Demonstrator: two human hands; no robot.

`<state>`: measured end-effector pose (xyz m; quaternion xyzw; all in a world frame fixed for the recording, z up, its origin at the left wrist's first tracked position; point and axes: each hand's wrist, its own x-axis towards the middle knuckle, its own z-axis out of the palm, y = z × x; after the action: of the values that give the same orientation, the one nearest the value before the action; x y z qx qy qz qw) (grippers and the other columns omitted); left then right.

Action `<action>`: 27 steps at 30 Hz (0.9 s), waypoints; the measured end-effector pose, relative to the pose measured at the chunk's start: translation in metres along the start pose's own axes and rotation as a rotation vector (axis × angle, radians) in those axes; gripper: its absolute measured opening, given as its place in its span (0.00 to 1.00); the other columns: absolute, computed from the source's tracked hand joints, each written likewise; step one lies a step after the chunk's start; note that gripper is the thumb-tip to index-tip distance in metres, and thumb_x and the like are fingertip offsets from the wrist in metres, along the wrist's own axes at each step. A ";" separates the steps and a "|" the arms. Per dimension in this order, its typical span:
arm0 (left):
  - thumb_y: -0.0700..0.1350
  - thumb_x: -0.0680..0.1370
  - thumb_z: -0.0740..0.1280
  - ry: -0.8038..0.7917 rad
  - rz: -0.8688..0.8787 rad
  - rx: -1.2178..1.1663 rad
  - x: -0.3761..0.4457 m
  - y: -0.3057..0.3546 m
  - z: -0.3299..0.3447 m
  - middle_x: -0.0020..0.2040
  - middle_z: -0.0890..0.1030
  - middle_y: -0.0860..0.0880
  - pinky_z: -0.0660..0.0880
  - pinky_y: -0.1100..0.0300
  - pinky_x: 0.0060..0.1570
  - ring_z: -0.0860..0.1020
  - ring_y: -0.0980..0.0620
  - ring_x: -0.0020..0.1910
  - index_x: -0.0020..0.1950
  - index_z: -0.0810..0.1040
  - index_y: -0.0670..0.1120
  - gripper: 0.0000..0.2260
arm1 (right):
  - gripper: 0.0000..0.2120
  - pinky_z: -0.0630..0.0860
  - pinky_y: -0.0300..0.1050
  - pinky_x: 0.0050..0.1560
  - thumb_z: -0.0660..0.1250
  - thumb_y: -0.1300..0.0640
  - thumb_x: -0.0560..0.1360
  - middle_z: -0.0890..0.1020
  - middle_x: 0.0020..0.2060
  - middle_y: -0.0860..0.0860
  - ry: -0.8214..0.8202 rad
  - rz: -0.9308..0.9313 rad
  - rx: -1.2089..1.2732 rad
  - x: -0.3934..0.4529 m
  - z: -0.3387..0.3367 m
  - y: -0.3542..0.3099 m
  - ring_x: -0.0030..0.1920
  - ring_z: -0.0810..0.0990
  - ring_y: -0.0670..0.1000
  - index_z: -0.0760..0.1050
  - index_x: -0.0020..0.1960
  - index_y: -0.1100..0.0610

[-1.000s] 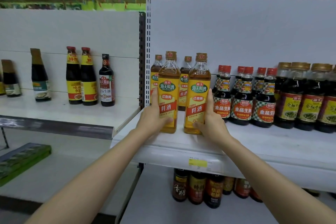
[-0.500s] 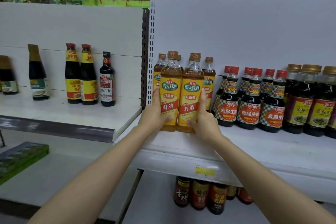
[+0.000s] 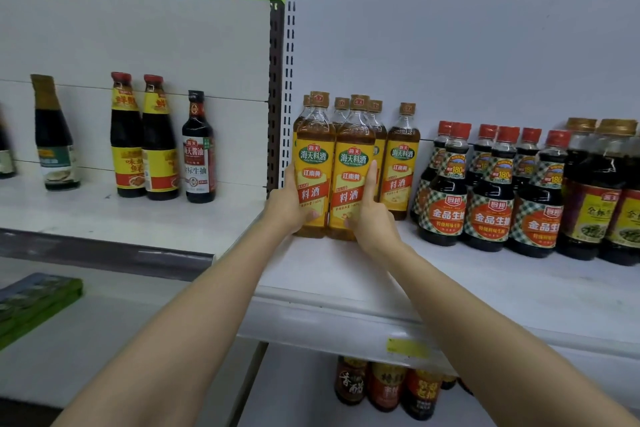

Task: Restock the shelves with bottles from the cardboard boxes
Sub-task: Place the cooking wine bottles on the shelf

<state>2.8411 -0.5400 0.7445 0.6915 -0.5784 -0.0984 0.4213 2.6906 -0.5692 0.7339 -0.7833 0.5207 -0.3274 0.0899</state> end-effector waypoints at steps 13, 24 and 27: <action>0.41 0.74 0.72 0.000 -0.048 -0.010 0.054 -0.019 0.006 0.66 0.73 0.44 0.73 0.47 0.60 0.74 0.42 0.63 0.76 0.48 0.50 0.40 | 0.41 0.73 0.47 0.43 0.60 0.58 0.81 0.78 0.54 0.60 -0.012 0.086 -0.124 0.054 0.029 -0.008 0.49 0.80 0.58 0.30 0.76 0.58; 0.41 0.74 0.72 0.014 -0.046 -0.001 0.070 -0.028 0.011 0.65 0.73 0.45 0.73 0.48 0.58 0.74 0.43 0.62 0.76 0.49 0.50 0.39 | 0.37 0.75 0.48 0.49 0.59 0.59 0.81 0.74 0.61 0.62 -0.050 0.090 -0.210 0.071 0.039 -0.006 0.54 0.78 0.57 0.34 0.77 0.61; 0.42 0.74 0.72 0.012 -0.034 0.000 0.074 -0.030 0.012 0.65 0.73 0.44 0.73 0.47 0.59 0.75 0.42 0.62 0.76 0.49 0.51 0.40 | 0.36 0.71 0.45 0.44 0.57 0.59 0.82 0.74 0.60 0.62 -0.058 0.087 -0.241 0.073 0.041 -0.004 0.49 0.76 0.55 0.34 0.77 0.61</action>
<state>2.8781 -0.6114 0.7425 0.7018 -0.5640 -0.1016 0.4232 2.7365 -0.6389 0.7351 -0.7744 0.5868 -0.2354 0.0240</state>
